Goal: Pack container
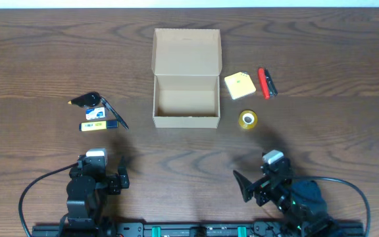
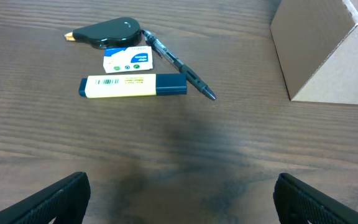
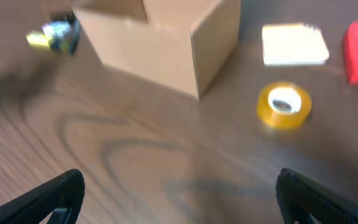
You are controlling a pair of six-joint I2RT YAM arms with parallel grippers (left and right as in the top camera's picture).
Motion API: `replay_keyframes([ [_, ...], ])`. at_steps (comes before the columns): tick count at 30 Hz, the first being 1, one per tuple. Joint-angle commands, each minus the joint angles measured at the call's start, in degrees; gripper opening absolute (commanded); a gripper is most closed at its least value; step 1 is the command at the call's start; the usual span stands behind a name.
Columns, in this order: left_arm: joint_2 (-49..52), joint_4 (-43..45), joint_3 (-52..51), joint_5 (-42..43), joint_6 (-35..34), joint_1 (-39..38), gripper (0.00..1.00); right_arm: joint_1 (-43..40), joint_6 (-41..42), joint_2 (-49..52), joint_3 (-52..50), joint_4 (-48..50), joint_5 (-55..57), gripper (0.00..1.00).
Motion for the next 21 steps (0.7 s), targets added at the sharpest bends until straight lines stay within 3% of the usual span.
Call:
replay_keyframes([
  [1,-0.4,-0.1,-0.4,-0.4,0.3,-0.2,0.95,0.5,9.1,-0.6,-0.4,3.4,-0.3,0.99],
  [4,-0.4,-0.1,-0.4,-0.4,0.3,-0.2,0.95,0.5,22.3,-0.6,-0.4,7.4,-0.3,0.99],
  [8,-0.4,-0.1,-0.4,-0.4,0.3,-0.2,0.95,0.5,38.9,-0.6,-0.4,5.6,-2.5,0.99],
  [14,-0.4,-0.1,-0.4,-0.4,0.3,-0.2,0.95,0.5,42.3,-0.6,-0.4,7.3,-3.3,0.99],
  [21,-0.4,-0.1,-0.4,-0.4,0.3,-0.2,0.95,0.4,33.2,-0.4,0.7,10.8,-4.0,0.99],
])
